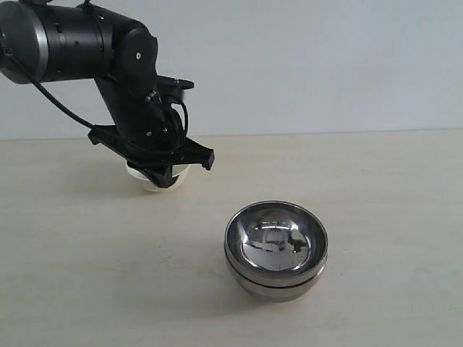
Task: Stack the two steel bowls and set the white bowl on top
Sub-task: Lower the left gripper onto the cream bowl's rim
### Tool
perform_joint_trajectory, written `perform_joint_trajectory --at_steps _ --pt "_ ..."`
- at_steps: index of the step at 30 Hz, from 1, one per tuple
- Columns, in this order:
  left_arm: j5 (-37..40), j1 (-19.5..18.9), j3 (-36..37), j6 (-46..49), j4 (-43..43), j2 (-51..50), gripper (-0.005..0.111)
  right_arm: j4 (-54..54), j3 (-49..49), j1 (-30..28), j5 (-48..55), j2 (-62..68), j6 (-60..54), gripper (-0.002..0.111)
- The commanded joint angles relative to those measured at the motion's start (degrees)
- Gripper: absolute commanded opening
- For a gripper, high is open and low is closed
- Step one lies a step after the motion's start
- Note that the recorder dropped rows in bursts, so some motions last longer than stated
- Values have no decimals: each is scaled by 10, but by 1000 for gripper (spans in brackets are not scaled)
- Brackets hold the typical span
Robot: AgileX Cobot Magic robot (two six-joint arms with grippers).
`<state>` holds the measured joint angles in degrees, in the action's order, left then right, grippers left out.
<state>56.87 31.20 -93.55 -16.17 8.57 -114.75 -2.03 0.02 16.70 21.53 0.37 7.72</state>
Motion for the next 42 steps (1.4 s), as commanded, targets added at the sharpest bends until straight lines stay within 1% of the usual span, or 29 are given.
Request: perform_joint_trajectory --at_steps 1,3,5,8,11,12,13,18,21,24,27,30,31,36,38,42 --pt "-25 -1 2 5 14 -10 4 -1 0 -2 -5 -4 -1 0" --pt "-31 -3 2 5 28 -11 7 -1 0 -2 -5 -4 -1 0" --pt "-34 -4 2 3 38 -11 16 -1 0 -2 -5 -4 -1 0" --pt "-34 -10 2 3 43 -11 38 -1 0 -2 -5 -4 -1 0" --pt "-41 -15 2 4 50 -11 64 -1 0 -2 -5 -4 -1 0" --pt "-46 -18 2 12 53 -11 69 -1 0 -2 -5 -4 -1 0" --pt "-50 -20 2 22 54 -12 71 -1 0 -2 -5 -4 -1 0" --pt "-69 -20 2 83 66 -31 67 -1 0 -2 -5 -4 -1 0" --pt "-96 -23 2 88 92 -46 64 -1 0 -2 -5 -4 -1 0" --pt "-125 -37 2 89 100 -56 64 -1 0 -2 -5 -4 -1 0" --pt "-139 -58 2 99 103 -59 64 -1 0 -2 -5 -4 -1 0" --pt "-133 -70 2 150 101 -65 64 -1 0 -2 -5 -4 -1 0" --pt "-134 -74 2 185 101 -69 64 -1 0 -2 -5 -4 -1 0" --pt "-179 -76 2 214 108 -83 64 -1 0 -2 -5 -4 -1 0" --pt "-175 -76 2 251 108 -91 64 -1 0 -2 -5 -4 -1 0" --pt "-168 -76 2 269 107 -108 60 -1 0 -2 -5 -4 -1 0"
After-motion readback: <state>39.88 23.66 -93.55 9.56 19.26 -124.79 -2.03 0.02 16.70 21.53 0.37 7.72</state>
